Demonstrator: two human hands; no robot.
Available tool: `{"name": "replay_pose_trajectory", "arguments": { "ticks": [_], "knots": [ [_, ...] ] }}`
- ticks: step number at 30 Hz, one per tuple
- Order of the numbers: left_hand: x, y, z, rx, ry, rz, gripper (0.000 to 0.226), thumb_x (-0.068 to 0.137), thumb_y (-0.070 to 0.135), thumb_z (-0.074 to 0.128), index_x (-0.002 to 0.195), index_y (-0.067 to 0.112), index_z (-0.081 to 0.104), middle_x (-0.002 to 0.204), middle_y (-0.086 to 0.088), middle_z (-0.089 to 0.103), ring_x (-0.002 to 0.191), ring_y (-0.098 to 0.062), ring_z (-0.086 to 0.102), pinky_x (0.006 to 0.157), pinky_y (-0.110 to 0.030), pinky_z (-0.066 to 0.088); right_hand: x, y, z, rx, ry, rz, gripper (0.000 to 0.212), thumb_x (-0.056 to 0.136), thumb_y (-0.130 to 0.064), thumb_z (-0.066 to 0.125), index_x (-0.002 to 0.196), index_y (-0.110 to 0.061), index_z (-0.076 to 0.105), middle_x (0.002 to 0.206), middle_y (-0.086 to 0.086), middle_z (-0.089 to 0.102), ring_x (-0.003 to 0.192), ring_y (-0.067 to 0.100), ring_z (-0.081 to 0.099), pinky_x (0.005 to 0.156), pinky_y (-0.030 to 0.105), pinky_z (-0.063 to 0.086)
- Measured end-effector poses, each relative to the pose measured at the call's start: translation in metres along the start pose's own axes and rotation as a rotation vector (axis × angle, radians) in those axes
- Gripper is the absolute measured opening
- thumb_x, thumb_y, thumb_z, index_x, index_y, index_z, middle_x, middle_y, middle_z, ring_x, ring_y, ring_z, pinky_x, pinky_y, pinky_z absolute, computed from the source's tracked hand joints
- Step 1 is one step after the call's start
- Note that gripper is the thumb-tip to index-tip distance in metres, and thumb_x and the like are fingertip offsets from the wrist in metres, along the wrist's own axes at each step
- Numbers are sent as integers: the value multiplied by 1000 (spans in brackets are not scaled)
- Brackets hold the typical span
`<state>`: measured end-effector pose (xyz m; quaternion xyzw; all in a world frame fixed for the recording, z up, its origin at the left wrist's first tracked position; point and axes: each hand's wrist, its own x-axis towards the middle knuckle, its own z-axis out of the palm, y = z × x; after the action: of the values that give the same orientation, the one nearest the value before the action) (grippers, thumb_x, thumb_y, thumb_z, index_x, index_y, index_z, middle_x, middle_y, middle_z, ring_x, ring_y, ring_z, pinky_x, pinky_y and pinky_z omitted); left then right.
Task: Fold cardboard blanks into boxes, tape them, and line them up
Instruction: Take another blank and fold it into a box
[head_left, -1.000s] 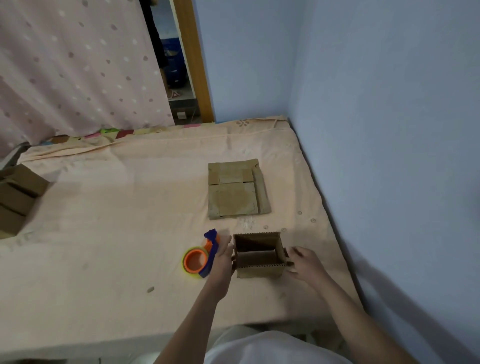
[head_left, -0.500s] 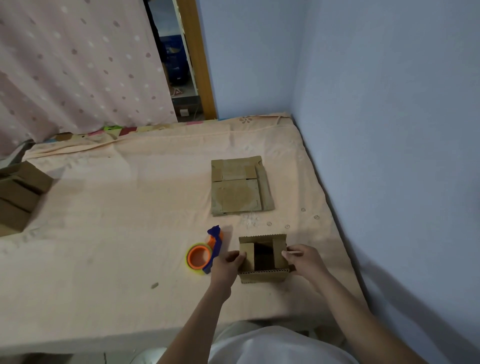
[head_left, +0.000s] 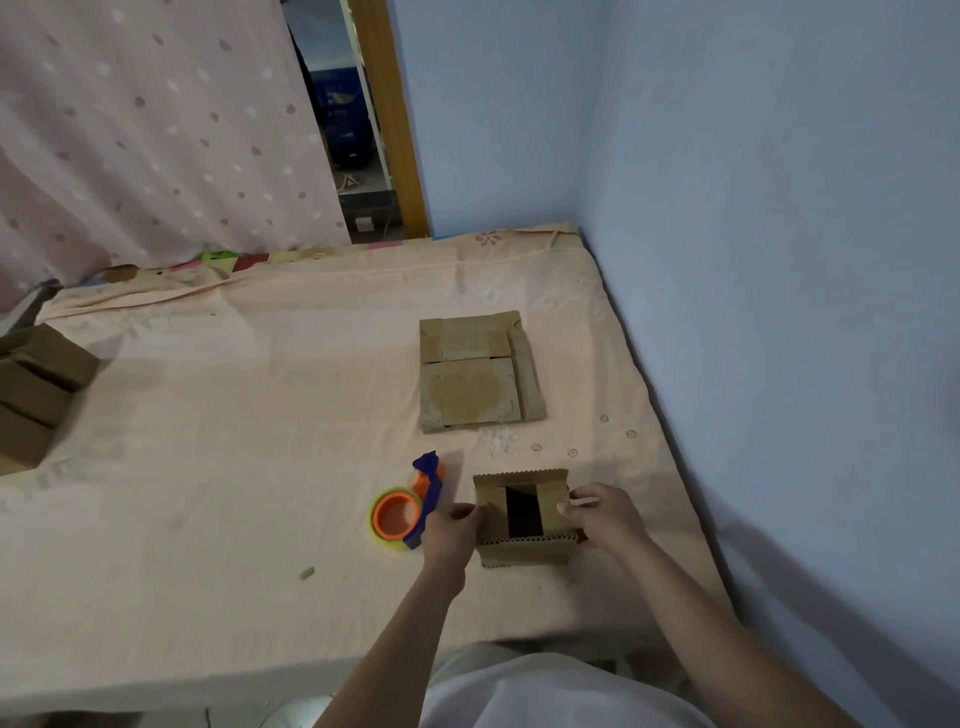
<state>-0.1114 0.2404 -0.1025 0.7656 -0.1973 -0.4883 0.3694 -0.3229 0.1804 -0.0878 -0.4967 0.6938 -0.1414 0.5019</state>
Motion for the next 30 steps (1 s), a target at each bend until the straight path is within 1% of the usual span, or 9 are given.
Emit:
{"name": "replay_pose_trajectory", "arguments": {
  "ticks": [6,11,14,18,22,25,27,28,30],
  "knots": [
    [3,5,-1,-14,-14,-33,14,91,24,71,96,11,72,88,-7,69,82,-19,61,69,-31,52,-2,-7,-1,-19,-59,-4,44,84,-37,77,123,-31,58,116,-1,64,101,18,65,89,44,59],
    [7,1,-5,-40,-60,-57,18,92,21,68,102,7,72,94,-9,70,95,-24,65,86,-43,58,-2,-10,-11,74,-140,32,46,90,-44,69,132,-33,54,129,-1,57,104,18,65,89,45,59],
    [7,2,-5,-25,-54,-41,16,92,21,68,101,8,72,94,-8,69,94,-23,65,83,-39,58,0,-13,-15,101,-181,43,42,89,-45,70,127,-36,56,131,0,58,105,20,66,86,47,60],
    [6,4,-2,83,-13,5,21,92,30,68,103,12,71,91,-6,69,85,-20,64,74,-35,57,2,-15,-10,-5,-134,12,44,85,-38,76,126,-32,59,128,2,60,101,20,67,81,43,62],
    [2,7,-1,204,14,40,21,93,32,65,105,15,68,92,-4,70,85,-19,66,76,-37,60,-1,-13,-6,-71,-80,-30,49,82,-40,77,126,-32,59,132,0,59,103,19,66,84,42,61],
    [0,10,-3,243,21,46,25,93,32,65,108,13,68,91,-4,70,81,-19,67,74,-37,61,-6,-18,-6,-141,-47,-147,72,87,-30,76,148,-36,39,143,-3,51,116,21,60,95,35,52],
    [-1,11,-3,247,17,39,24,94,32,64,108,13,67,91,-5,70,80,-19,67,73,-37,61,-12,-23,-5,-249,-18,-305,88,90,-20,73,153,-49,19,134,-1,51,115,22,59,92,29,48],
    [-2,12,-3,244,12,34,24,95,32,63,109,13,67,91,-5,70,80,-19,67,74,-37,61,-15,-26,-4,-313,-12,-374,88,91,-17,71,151,-54,17,128,-1,51,109,19,60,89,26,48],
    [-2,14,-3,236,9,29,26,95,33,64,111,13,66,91,-5,70,80,-19,67,74,-37,61,-18,-25,-3,-383,-14,-473,77,95,-13,66,148,-54,29,127,-3,50,108,15,60,89,21,47]
  ]
}}
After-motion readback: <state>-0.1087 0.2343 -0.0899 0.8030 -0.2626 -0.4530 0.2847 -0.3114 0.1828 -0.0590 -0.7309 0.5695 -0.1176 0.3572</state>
